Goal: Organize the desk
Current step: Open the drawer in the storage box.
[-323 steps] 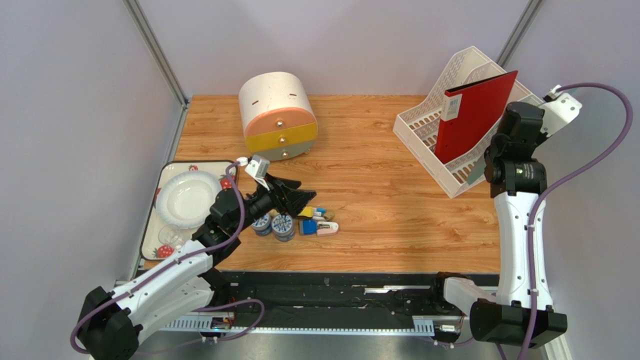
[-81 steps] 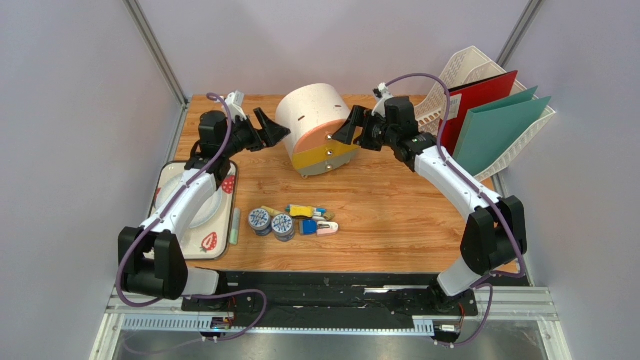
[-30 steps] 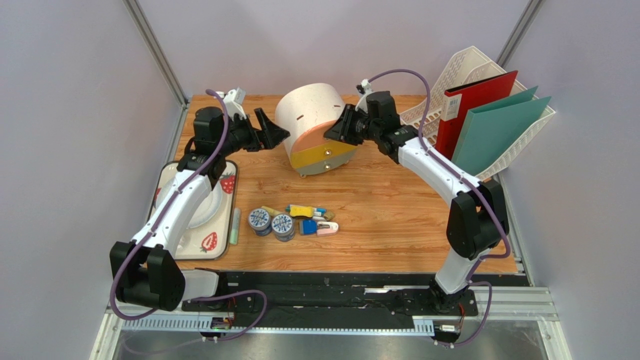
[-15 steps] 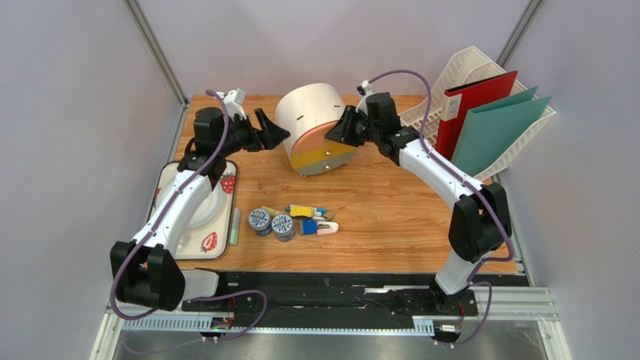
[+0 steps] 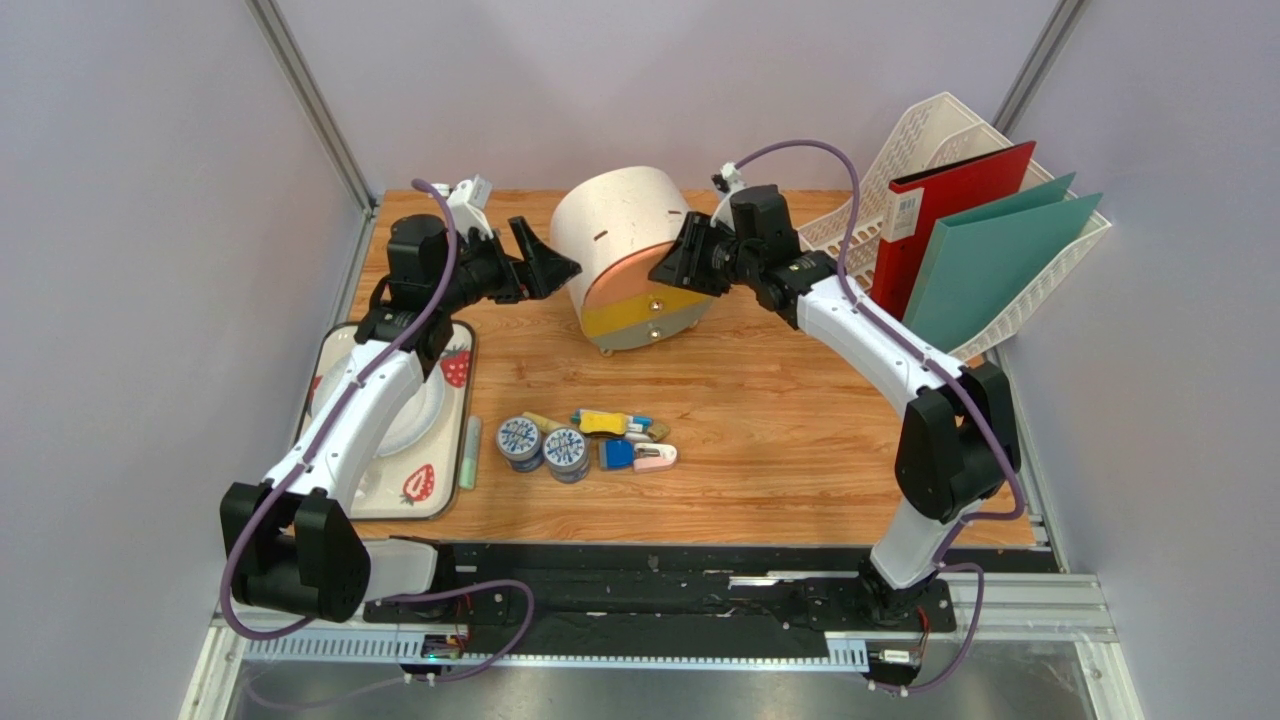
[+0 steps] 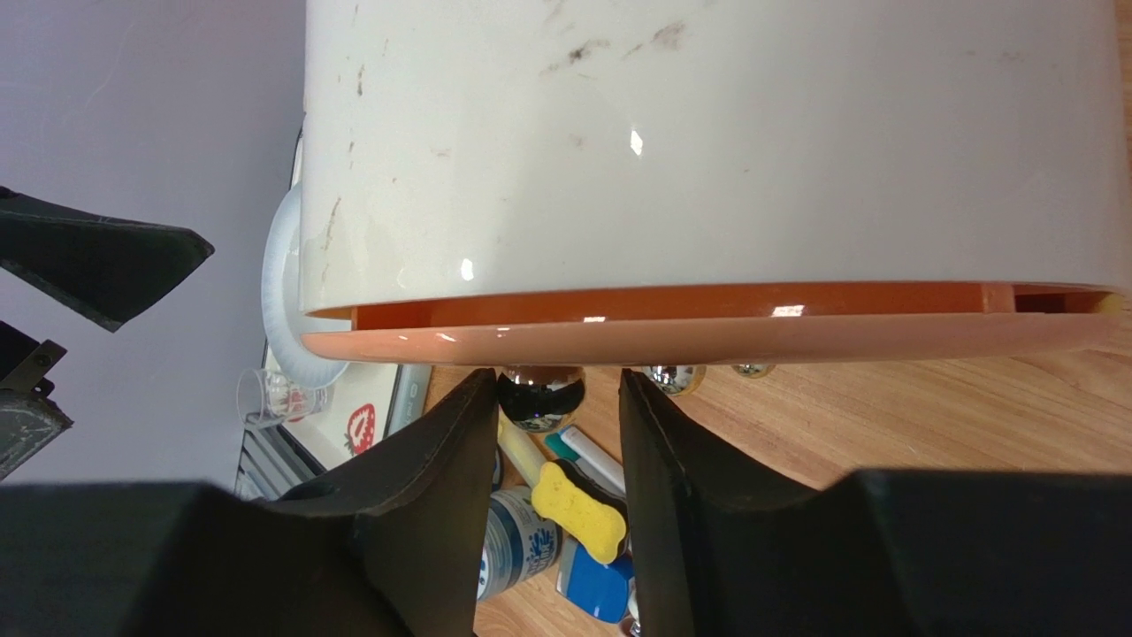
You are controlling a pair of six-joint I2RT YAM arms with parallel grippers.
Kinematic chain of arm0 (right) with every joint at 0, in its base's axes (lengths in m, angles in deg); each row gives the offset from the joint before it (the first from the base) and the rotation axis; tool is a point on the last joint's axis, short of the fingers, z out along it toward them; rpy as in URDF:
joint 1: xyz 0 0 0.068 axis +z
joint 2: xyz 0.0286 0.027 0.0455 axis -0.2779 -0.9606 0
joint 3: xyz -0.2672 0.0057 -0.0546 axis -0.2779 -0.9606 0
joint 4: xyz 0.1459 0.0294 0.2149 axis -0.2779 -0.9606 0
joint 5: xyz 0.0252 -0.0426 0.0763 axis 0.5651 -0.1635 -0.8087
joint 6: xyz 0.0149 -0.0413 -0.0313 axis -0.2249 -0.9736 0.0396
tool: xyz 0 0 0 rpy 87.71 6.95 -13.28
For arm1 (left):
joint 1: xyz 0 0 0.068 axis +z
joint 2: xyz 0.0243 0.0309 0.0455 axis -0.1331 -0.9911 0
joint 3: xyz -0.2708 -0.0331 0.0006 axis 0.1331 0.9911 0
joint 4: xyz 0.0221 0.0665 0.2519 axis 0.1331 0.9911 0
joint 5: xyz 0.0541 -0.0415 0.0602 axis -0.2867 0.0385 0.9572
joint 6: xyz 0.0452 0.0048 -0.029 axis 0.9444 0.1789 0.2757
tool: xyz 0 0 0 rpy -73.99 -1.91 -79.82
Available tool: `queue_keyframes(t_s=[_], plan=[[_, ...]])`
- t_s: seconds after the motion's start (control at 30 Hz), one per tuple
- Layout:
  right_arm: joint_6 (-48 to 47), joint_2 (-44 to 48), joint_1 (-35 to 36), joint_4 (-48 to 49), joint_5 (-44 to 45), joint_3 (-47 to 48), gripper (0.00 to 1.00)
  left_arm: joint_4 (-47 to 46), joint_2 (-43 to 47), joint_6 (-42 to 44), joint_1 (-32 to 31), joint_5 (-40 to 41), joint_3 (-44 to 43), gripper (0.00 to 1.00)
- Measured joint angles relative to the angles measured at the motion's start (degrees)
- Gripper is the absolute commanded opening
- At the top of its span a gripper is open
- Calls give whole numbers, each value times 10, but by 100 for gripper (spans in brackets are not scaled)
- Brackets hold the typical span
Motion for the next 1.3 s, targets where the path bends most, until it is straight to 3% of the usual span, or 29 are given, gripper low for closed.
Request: queue_keyframes(t_s=[0.3,1.3], plan=[[2,0,1,3,-7,3,22,-2,0,0,0,-2,1,99],[39,125,25,33,35,-140,18,-11,0,-7,0,-4,12,99]])
